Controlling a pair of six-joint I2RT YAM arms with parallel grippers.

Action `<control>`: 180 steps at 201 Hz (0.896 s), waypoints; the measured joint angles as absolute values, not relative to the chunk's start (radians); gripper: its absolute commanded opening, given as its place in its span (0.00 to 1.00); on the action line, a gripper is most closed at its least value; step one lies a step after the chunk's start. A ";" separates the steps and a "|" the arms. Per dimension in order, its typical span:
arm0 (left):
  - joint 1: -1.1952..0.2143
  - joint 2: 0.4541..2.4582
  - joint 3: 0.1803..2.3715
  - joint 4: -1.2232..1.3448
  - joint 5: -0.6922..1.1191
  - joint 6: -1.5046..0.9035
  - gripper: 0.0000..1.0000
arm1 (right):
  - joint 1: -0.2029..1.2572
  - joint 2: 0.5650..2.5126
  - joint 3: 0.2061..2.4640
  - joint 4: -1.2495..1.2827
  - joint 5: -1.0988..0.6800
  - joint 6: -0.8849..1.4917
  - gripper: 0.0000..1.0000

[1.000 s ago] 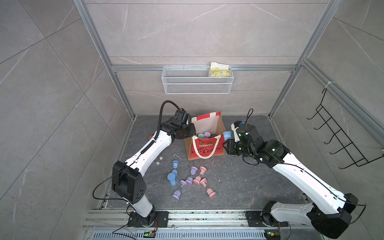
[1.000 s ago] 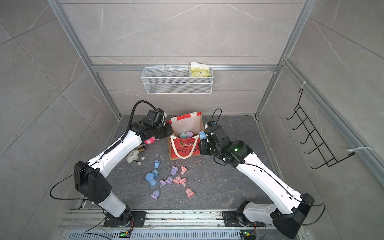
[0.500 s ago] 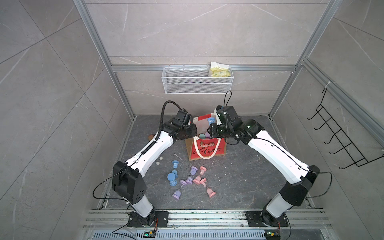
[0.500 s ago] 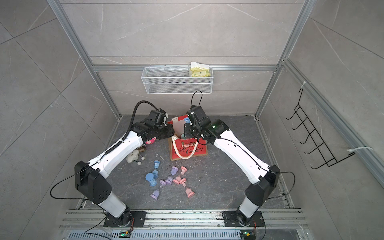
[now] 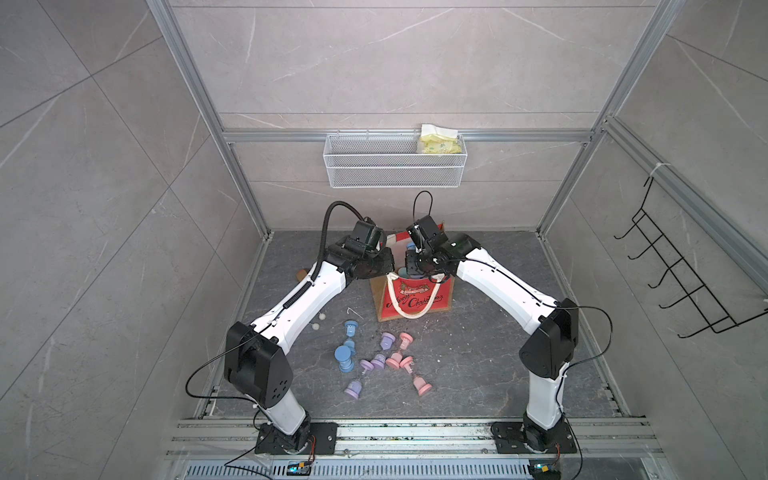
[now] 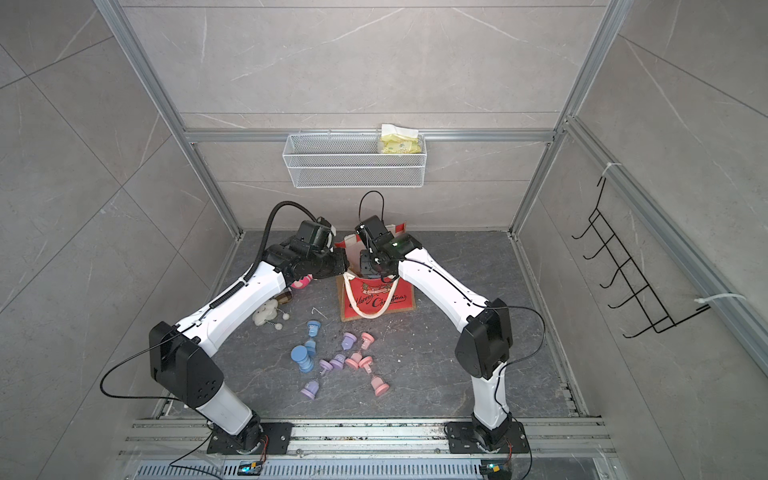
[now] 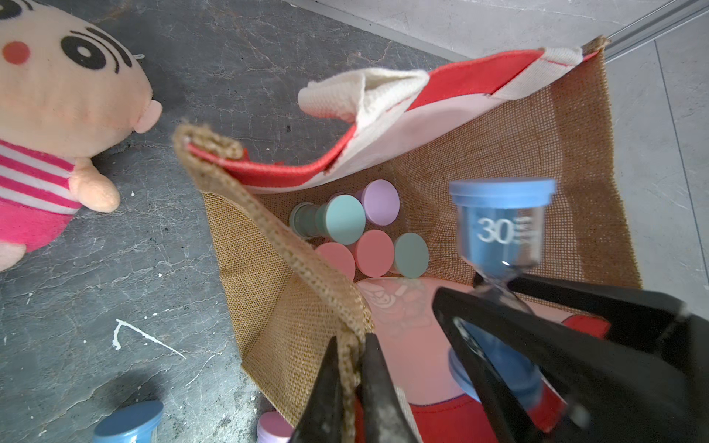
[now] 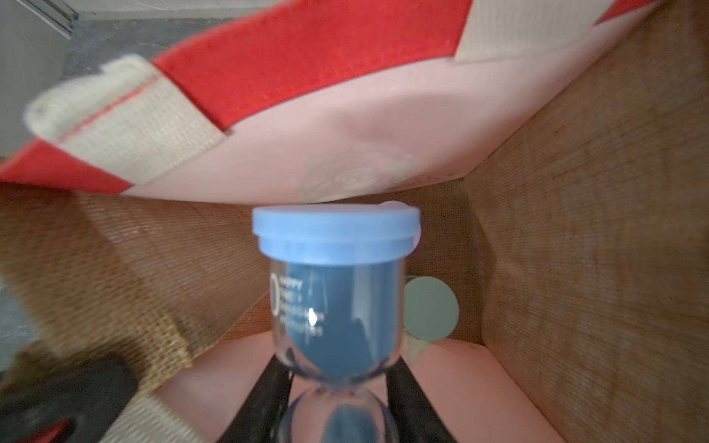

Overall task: Put the hourglass into the canvas bag
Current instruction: Place the hourglass in the canvas bag.

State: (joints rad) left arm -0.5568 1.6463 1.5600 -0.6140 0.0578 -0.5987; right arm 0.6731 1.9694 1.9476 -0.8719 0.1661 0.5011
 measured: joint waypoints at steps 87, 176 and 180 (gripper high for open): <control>-0.557 1.646 1.560 -0.614 0.083 -0.598 0.00 | 0.623 2.092 2.002 -0.886 0.124 0.546 0.00; -0.558 1.646 1.560 -0.614 0.089 -0.598 0.00 | 0.607 2.204 2.042 -0.935 0.154 0.599 0.07; -0.558 1.646 1.560 -0.614 0.089 -0.598 0.00 | 0.607 2.207 2.045 -0.934 0.154 0.601 0.08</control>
State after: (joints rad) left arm -0.5579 1.6463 1.5600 -0.6140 0.0895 -0.5980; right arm 0.6071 2.2070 2.0449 -0.9344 0.1535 0.6006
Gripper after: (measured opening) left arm 0.092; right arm 0.387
